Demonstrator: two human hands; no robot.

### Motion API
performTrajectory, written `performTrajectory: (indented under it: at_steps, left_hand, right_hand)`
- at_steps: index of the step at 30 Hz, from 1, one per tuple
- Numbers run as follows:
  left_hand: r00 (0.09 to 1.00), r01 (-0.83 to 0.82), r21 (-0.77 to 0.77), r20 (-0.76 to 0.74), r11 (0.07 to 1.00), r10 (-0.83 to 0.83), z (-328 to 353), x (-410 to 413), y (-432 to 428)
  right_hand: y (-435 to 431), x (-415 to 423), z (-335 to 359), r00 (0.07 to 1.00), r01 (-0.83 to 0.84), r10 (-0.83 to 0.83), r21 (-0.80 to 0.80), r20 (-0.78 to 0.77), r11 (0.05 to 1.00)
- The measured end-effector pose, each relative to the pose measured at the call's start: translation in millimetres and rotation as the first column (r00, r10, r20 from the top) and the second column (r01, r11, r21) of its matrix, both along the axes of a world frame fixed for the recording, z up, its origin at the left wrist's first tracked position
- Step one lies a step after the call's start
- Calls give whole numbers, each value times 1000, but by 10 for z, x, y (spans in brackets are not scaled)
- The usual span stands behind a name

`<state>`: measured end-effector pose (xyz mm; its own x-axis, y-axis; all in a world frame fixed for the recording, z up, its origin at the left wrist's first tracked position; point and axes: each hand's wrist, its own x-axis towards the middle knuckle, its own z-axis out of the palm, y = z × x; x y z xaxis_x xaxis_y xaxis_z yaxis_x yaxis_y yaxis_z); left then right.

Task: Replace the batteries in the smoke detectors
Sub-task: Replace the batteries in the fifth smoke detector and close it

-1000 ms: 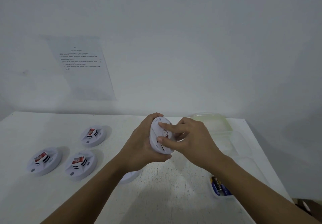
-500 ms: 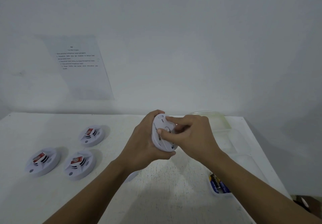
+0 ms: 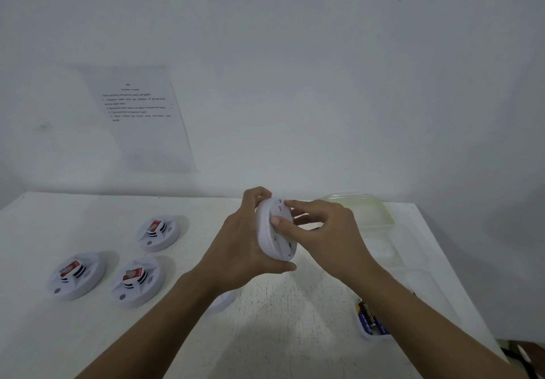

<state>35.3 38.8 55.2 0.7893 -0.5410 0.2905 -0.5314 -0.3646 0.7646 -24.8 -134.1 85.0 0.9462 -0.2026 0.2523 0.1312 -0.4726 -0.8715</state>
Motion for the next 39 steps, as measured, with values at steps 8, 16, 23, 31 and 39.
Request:
performTrajectory:
  at_steps: [8,16,23,31,39]
  left_hand:
    - [991,-49,39,128,998,44,67,-54,103]
    - [996,-89,-14,22,996,89,200,-225,206]
    - [990,-143,-147,-17,979,142,182,-282,349]
    - [991,-114,-209,-87,971,98,266,-214,580]
    - [957,-124,-261,-288,957,45,105,-376,549]
  right_hand:
    - [17,-55,145,934,-198,335,604,-122,772]
    - [146,-53,33,955,-154,294,800,-29,580]
    - [257,-66,39,959,-199,280,796,39,572]
    - [244,-140,36,954,-220,300,676,-1,703]
    - [449,-188,-100,971,-122,231,718,-56,685]
